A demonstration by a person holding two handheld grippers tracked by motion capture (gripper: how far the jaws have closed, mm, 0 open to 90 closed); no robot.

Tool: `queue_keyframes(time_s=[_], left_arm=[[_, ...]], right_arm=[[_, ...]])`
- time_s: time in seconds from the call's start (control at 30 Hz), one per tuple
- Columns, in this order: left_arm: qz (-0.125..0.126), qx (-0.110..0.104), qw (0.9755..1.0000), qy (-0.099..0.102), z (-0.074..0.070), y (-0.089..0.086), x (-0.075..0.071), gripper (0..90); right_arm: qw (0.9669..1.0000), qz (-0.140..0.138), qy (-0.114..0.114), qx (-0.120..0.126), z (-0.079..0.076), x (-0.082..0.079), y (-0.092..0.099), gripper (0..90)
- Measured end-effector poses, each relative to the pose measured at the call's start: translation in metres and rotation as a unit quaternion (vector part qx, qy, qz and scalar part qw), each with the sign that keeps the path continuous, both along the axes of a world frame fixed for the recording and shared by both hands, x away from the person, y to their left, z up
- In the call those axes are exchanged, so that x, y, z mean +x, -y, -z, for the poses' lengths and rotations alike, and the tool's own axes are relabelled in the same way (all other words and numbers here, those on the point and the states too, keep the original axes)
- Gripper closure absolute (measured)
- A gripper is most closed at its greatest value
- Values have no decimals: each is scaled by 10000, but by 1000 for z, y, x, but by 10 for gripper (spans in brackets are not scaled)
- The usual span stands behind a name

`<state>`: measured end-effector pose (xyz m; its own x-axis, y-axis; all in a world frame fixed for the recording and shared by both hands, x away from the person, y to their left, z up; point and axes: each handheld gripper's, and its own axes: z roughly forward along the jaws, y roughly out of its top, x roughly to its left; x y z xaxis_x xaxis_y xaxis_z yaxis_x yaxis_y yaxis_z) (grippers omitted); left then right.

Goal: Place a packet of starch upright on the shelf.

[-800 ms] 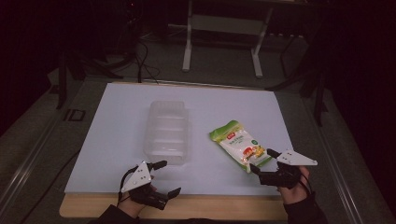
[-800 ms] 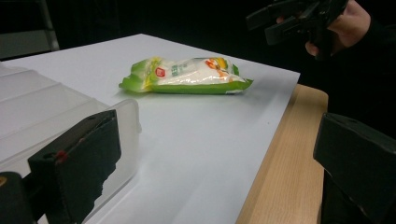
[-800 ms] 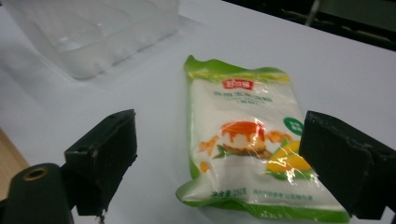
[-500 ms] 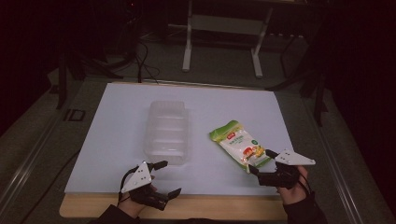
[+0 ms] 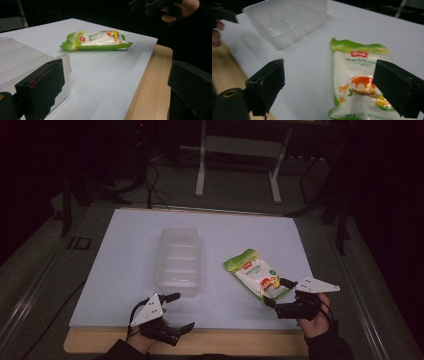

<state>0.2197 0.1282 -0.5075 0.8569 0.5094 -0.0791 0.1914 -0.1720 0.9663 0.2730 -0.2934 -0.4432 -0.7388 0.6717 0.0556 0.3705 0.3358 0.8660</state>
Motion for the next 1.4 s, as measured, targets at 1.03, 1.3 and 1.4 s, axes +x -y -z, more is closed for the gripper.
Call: queue_keyframes(time_s=[1.03, 1.3, 1.4], left_arm=[[-7, 29, 10000, -23, 0, 0, 1, 12], [16, 34, 10000, -21, 0, 0, 0, 12], [19, 39, 10000, -21, 0, 0, 0, 12]], right_arm=[[9987, 240, 452, 20, -39, 92, 3, 129], [9991, 180, 386, -81, -30, 119, -1, 137], [9992, 124, 343, -148, -25, 128, -2, 142]])
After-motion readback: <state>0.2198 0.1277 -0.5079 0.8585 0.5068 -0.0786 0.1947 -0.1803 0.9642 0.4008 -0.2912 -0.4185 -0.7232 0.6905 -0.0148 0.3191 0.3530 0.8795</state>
